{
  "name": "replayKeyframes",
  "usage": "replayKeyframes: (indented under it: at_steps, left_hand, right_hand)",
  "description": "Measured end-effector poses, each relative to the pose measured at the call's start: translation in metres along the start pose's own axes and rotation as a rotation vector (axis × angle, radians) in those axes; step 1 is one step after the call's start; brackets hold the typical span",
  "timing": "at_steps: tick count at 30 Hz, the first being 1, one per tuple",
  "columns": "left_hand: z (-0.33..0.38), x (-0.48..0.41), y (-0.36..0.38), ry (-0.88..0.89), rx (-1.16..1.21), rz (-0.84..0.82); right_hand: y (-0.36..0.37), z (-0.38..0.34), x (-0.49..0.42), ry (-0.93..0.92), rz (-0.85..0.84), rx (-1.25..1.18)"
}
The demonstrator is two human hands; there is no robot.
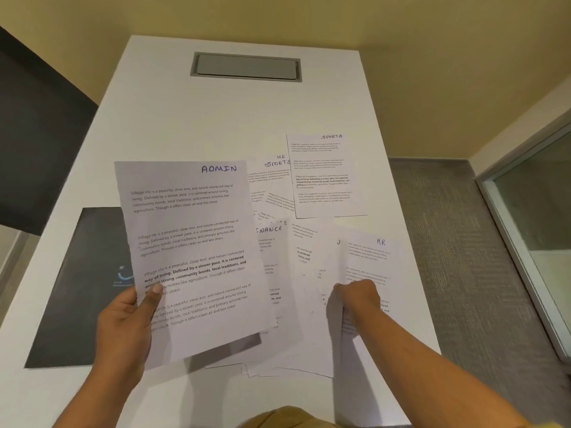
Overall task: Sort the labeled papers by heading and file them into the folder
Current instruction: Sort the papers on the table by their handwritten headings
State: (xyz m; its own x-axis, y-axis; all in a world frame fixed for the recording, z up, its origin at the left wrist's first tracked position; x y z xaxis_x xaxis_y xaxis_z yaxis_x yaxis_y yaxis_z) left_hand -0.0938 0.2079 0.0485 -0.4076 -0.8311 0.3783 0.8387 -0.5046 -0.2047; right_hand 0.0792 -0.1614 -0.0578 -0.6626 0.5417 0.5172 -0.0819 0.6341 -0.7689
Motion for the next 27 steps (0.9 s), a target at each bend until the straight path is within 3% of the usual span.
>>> replayKeyframes:
  at_steps: [4, 13, 18, 23, 27]
  left_hand:
    - [0.004, 0.003, 0.006, -0.003, -0.003, -0.012]
    - [0.006, 0.008, 0.018, 0.007, 0.000, -0.043]
    - [0.001, 0.009, 0.024, -0.018, 0.001, -0.083]
    - [0.005, 0.012, 0.032, -0.013, -0.022, -0.087]
    - [0.010, 0.013, 0.035, 0.022, -0.055, -0.082]
  right_hand:
    - [0.000, -0.007, -0.002, -0.068, -0.123, -0.072]
    - [-0.081, 0.004, -0.025, -0.217, 0.208, -0.186]
    - [-0.087, 0.004, -0.025, -0.269, 0.228, -0.231]
    - [-0.067, 0.013, -0.023, -0.248, 0.018, -0.152]
    - [-0.091, 0.002, -0.019, -0.374, 0.175, -0.090]
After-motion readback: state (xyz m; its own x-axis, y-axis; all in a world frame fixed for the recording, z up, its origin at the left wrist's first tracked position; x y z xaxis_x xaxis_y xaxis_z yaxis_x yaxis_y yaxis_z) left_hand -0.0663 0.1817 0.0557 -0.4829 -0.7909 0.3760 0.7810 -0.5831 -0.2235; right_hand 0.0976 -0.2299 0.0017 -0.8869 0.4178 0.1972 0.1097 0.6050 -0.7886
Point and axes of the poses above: each hand's wrist, its own x-axis away from the middle knuckle, its own y-axis out of the palm, z = x × y, the point moved 5 cm from there along -x, towards the middle knuckle, and after that the axes turned 13 degrees about z, right-handed, at the moved point
